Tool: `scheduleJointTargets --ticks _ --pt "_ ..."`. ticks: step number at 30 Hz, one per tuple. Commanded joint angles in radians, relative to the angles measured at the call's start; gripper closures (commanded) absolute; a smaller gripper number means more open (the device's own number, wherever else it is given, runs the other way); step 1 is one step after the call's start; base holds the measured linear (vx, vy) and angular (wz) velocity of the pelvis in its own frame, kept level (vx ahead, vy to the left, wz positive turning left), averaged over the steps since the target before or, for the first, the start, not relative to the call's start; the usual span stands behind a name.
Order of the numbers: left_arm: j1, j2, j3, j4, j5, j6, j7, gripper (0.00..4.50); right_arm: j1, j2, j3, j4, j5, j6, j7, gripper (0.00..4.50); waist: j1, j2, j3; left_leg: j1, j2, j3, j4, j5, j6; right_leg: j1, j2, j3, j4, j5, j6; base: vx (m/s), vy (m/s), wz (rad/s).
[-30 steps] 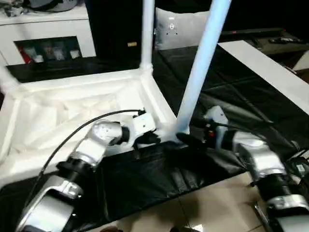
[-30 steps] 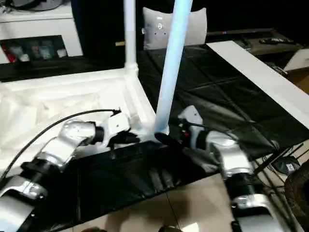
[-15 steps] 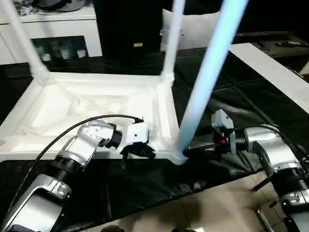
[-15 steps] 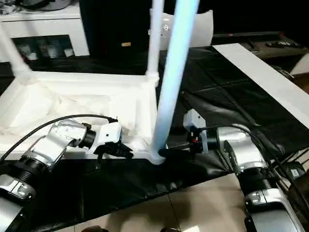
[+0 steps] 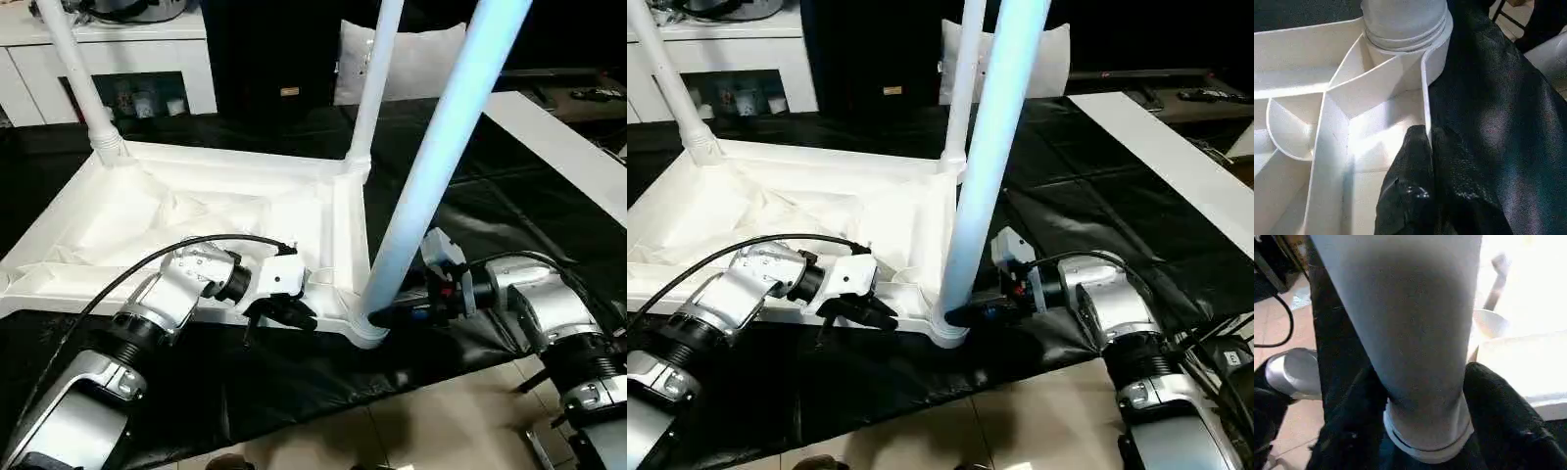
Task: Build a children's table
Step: Rotate leg to tighten
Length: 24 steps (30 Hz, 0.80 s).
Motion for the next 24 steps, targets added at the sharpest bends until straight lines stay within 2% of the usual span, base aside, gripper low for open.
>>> scheduleJointTargets --ticks 1,4,5,6,7,8,9,11,12,13,14,15,17,18,19,20,21,22,23,24 --pt "0.021 -0.005 -0.053 -0.009 0.024 0.008 -0.042 4.50 0.006 0.000 0.003 -0.021 0.020 0.012 0.025 2.35 -0.006 -0.004 -0.066 0.013 0.032 0.002 -0.070 -0.248 0.039 0.049 -0.054 0.047 -0.061 -0.334 -0.185 0.000 0.000 0.00" --pt "0.027 -0.011 -0.040 -0.017 0.007 0.031 -0.038 4.50 0.022 0.010 -0.004 -0.049 0.046 0.044 0.026 2.48 -0.005 -0.004 -0.066 0.012 0.032 0.003 -0.069 -0.241 0.041 0.050 -0.054 0.047 -0.061 -0.324 -0.187 0.000 0.000 0.00" --pt "0.031 -0.015 -0.030 -0.023 -0.003 0.043 -0.029 4.50 0.032 0.016 -0.006 -0.068 0.058 0.063 0.020 2.51 -0.004 0.003 -0.066 0.012 0.033 0.001 -0.070 -0.241 0.040 0.050 -0.055 0.047 -0.059 -0.321 -0.188 0.000 0.000 0.00" --pt "0.033 -0.023 -0.017 -0.028 -0.013 0.053 -0.012 4.50 0.040 0.022 -0.006 -0.087 0.060 0.077 0.005 2.53 -0.005 -0.001 -0.066 0.012 0.033 0.003 -0.070 -0.239 0.040 0.051 -0.054 0.048 -0.061 -0.313 -0.187 0.000 0.000 0.00" --pt "0.033 -0.032 -0.002 -0.033 -0.016 0.089 0.019 4.50 0.042 0.033 -0.002 -0.103 0.049 0.118 -0.043 2.54 -0.005 -0.002 -0.066 0.011 0.032 0.002 -0.070 -0.238 0.039 0.051 -0.053 0.047 -0.059 -0.311 -0.187 0.000 0.000 0.00" --pt "0.033 -0.047 0.017 -0.041 -0.013 0.145 0.077 4.50 0.040 0.056 -0.002 -0.122 0.030 0.186 -0.127 2.54 -0.007 0.007 -0.064 0.011 0.030 0.001 -0.072 -0.245 0.034 0.051 -0.051 0.046 -0.061 -0.316 -0.187 0.000 0.000 0.00" --pt "0.035 -0.069 0.034 -0.048 -0.015 0.190 0.128 4.50 0.033 0.090 -0.018 -0.135 0.025 0.215 -0.208 2.54 -0.012 0.005 -0.061 0.013 0.029 0.001 -0.074 -0.262 0.024 0.049 -0.049 0.046 -0.063 -0.344 -0.180 0.000 0.000 0.00" --pt "0.037 -0.100 0.057 -0.058 -0.022 0.243 0.188 4.50 0.022 0.137 -0.041 -0.140 0.015 0.234 -0.314 2.54 -0.021 0.007 -0.053 0.020 0.023 -0.003 -0.074 -0.334 -0.001 0.041 -0.052 0.042 -0.077 -0.481 -0.142 0.000 0.000 0.00" --pt "0.039 -0.120 0.069 -0.064 -0.026 0.267 0.223 4.50 0.009 0.167 -0.055 -0.124 0.002 0.248 -0.388 2.54 -0.031 0.004 -0.051 0.023 0.018 -0.007 -0.072 -0.363 -0.016 0.038 -0.055 0.036 -0.092 -0.582 -0.103 0.000 0.000 0.00" --pt "0.035 -0.155 0.087 -0.062 -0.023 0.287 0.296 4.50 -0.010 0.205 -0.066 -0.094 -0.022 0.272 -0.486 2.54 -0.044 0.003 -0.052 0.022 0.013 -0.012 -0.069 -0.371 -0.026 0.037 -0.056 0.029 -0.099 -0.639 -0.072 0.000 0.000 0.00" --pt "0.029 -0.176 0.097 -0.053 -0.018 0.300 0.340 4.50 -0.017 0.222 -0.069 -0.078 -0.036 0.275 -0.532 2.54 -0.052 0.002 -0.052 0.018 0.012 -0.015 -0.068 -0.376 -0.029 0.039 -0.055 0.025 -0.102 -0.656 -0.059 0.000 0.000 0.00" --pt "0.024 -0.195 0.105 -0.049 -0.012 0.322 0.381 4.50 -0.023 0.240 -0.076 -0.062 -0.046 0.275 -0.581 2.54 -0.066 0.003 -0.052 0.020 0.011 -0.017 -0.066 -0.394 -0.028 0.036 -0.054 0.019 -0.109 -0.671 -0.046 0.000 0.000 0.00" --pt "0.013 -0.235 0.123 -0.037 -0.004 0.357 0.460 4.50 -0.037 0.275 -0.092 -0.021 -0.064 0.275 -0.686 2.54 -0.080 0.005 -0.055 0.015 0.013 -0.020 -0.068 -0.400 -0.019 0.040 -0.053 0.016 -0.110 -0.640 -0.047 0.000 0.000 0.00" --pt "0.005 -0.270 0.141 -0.031 0.001 0.383 0.523 4.50 -0.050 0.305 -0.107 0.012 -0.080 0.284 -0.780 2.54 -0.090 0.006 -0.054 0.017 0.012 -0.021 -0.067 -0.419 -0.014 0.035 -0.050 0.014 -0.112 -0.632 -0.053 0.000 0.000 0.00" --pt "0.005 -0.270 0.141 -0.031 0.001 0.383 0.523 4.50 -0.050 0.305 -0.107 0.012 -0.080 0.284 -0.780 2.54 -0.097 0.005 -0.053 0.016 0.012 -0.020 -0.066 -0.426 -0.012 0.034 -0.049 0.014 -0.113 -0.631 -0.054 0.000 0.000 0.00" --pt "0.000 -0.287 0.149 -0.024 0.005 0.389 0.554 4.50 -0.058 0.319 -0.117 0.033 -0.087 0.272 -0.832 2.54 -0.100 0.003 -0.054 0.023 0.007 -0.019 -0.062 -0.440 -0.006 0.028 -0.048 0.010 -0.119 -0.649 -0.048 0.000 0.000 0.00" --pt "-0.001 -0.296 0.153 -0.027 0.009 0.399 0.572 4.50 -0.059 0.329 -0.126 0.034 -0.094 0.273 -0.867 2.54 -0.107 0.004 -0.052 0.024 0.005 -0.018 -0.060 -0.443 0.002 0.026 -0.049 0.009 -0.124 -0.661 -0.045 0.000 0.000 0.00" --pt "-0.010 -0.311 0.151 -0.014 0.022 0.394 0.603 4.50 -0.062 0.352 -0.144 0.045 -0.089 0.229 -0.900 2.02 -0.108 0.007 -0.052 0.023 0.005 -0.018 -0.060 -0.443 0.004 0.026 -0.048 0.008 -0.126 -0.665 -0.041 0.000 0.000 0.00" --pt "-0.014 -0.320 0.149 -0.009 0.034 0.393 0.620 4.50 -0.062 0.367 -0.156 0.046 -0.090 0.200 -0.923 1.88 -0.112 0.007 -0.053 0.025 0.003 -0.017 -0.058 -0.446 0.008 0.023 -0.049 0.006 -0.131 -0.675 -0.033 0.000 0.000 0.00" --pt "-0.016 -0.320 0.146 -0.009 0.043 0.391 0.621 4.50 -0.060 0.374 -0.164 0.042 -0.084 0.184 -0.919 1.88 -0.113 0.008 -0.055 0.022 0.004 -0.019 -0.060 -0.441 0.010 0.028 -0.049 0.005 -0.129 -0.662 -0.034 0.000 0.000 0.00"
